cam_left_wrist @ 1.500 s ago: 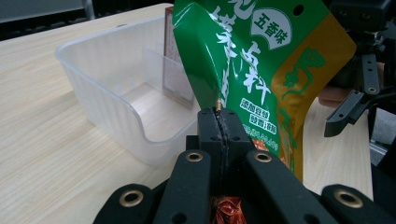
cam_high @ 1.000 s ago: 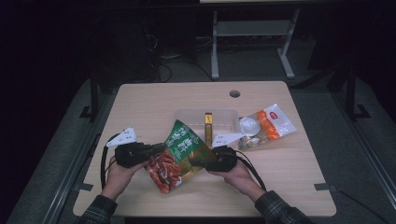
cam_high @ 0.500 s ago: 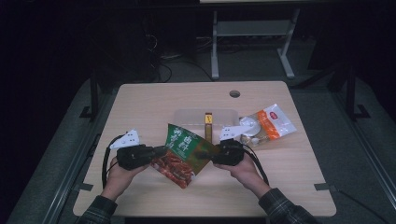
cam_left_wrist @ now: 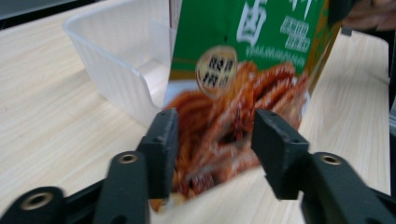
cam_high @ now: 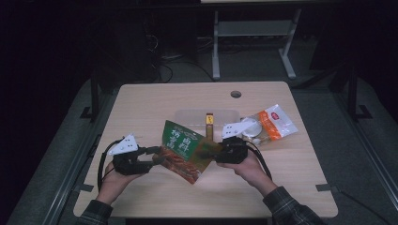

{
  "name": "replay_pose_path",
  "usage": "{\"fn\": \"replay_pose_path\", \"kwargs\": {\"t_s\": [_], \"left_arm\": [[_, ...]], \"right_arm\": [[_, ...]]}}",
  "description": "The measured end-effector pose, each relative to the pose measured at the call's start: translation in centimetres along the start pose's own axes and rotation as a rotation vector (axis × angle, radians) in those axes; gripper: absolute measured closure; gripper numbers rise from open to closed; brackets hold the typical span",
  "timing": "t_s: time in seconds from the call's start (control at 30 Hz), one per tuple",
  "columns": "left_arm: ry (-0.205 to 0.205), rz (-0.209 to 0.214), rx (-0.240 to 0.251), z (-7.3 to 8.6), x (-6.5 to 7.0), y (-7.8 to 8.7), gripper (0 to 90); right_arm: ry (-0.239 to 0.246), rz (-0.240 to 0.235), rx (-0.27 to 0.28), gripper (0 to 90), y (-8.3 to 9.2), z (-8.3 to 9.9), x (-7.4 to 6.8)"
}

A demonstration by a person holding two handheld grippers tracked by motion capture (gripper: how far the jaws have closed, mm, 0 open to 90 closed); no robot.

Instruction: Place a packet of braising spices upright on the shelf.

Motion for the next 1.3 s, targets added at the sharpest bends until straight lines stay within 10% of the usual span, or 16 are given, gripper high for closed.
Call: {"fn": "replay_pose_path", "kwargs": {"t_s": [0.57, 1.3], "left_arm": [[0.044, -0.053, -0.072, 3.5, 0.9, 0.0, 23.8], [0.041, -0.045, -0.107, 4.4, 0.7, -1.1, 21.8]], "right_arm": [[0.016, 0.044, 0.060, 90.0, 1.7, -3.7, 0.2], [0.018, 0.214, 0.158, 90.0, 3.2, -8.9, 3.2]]}}
Point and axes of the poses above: each handheld gripper's, and its own axes: y roughly backward along the jaws, z roughly out of its underside, x roughly to its right, the point moved 6 cm from there along -y, roughly forward along the jaws, and after that the axes turned 2 degrees about x, right-handed, at the moved point
